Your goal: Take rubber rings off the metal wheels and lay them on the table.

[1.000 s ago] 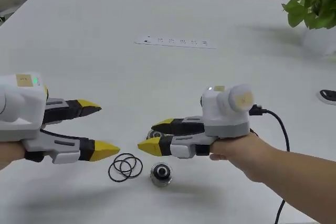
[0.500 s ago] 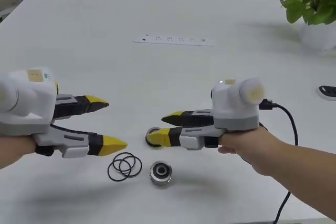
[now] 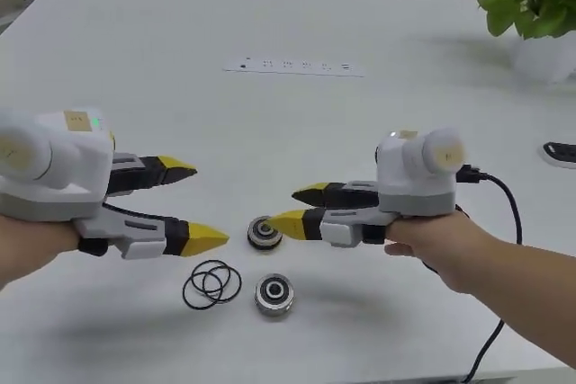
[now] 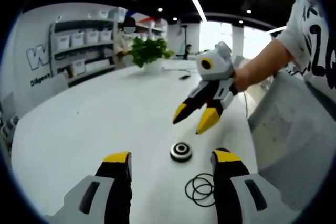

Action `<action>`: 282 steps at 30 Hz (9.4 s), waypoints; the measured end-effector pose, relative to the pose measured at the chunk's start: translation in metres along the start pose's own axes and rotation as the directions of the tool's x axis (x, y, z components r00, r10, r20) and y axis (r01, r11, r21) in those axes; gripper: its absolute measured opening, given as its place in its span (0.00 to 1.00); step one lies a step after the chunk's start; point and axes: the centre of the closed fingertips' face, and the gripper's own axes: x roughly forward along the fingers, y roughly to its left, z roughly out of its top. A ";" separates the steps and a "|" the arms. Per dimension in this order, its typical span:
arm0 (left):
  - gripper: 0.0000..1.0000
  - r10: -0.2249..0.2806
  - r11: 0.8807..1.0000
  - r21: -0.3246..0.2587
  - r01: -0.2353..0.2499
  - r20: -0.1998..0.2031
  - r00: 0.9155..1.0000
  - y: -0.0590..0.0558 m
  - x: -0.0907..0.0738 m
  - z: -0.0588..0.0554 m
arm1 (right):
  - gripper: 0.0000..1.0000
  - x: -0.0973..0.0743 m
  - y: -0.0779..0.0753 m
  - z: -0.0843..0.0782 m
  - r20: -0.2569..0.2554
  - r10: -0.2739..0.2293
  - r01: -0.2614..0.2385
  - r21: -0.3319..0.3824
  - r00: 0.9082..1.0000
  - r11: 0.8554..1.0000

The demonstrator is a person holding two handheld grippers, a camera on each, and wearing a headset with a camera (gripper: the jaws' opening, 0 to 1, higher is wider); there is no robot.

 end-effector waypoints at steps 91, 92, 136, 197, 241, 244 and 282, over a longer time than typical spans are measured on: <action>0.24 -0.112 0.994 -0.017 0.111 -0.127 0.986 -0.025 0.073 -0.028 | 0.19 0.022 -0.001 -0.046 -0.124 0.010 -0.026 -0.125 0.992 0.992; 0.23 -0.109 0.994 -0.020 0.107 -0.127 0.986 -0.024 0.073 -0.027 | 0.19 0.023 0.000 -0.046 -0.124 0.010 -0.026 -0.125 0.992 0.992; 0.14 -0.033 0.999 0.031 0.038 -0.137 0.990 -0.020 0.079 -0.027 | 0.15 0.019 -0.003 -0.048 -0.127 0.005 -0.022 -0.138 0.992 0.990; 0.12 -0.001 0.997 0.070 0.013 -0.172 0.985 -0.016 0.079 -0.031 | 0.00 0.012 -0.006 -0.031 -0.017 -0.015 0.019 0.202 1.000 0.979; 0.17 -0.046 0.999 -0.005 0.045 -0.137 0.989 -0.022 0.077 -0.028 | 0.00 0.011 -0.003 -0.025 0.004 -0.005 0.004 0.172 1.000 0.985; 0.19 -0.058 0.998 0.017 0.061 -0.148 0.987 -0.025 0.078 -0.028 | 0.00 0.011 -0.004 -0.026 0.004 -0.006 0.005 0.175 1.000 0.985; 0.52 -0.084 0.995 0.050 0.085 -0.017 0.996 -0.026 0.031 0.002 | 0.00 0.008 0.001 -0.018 0.029 0.018 -0.023 0.196 0.999 0.980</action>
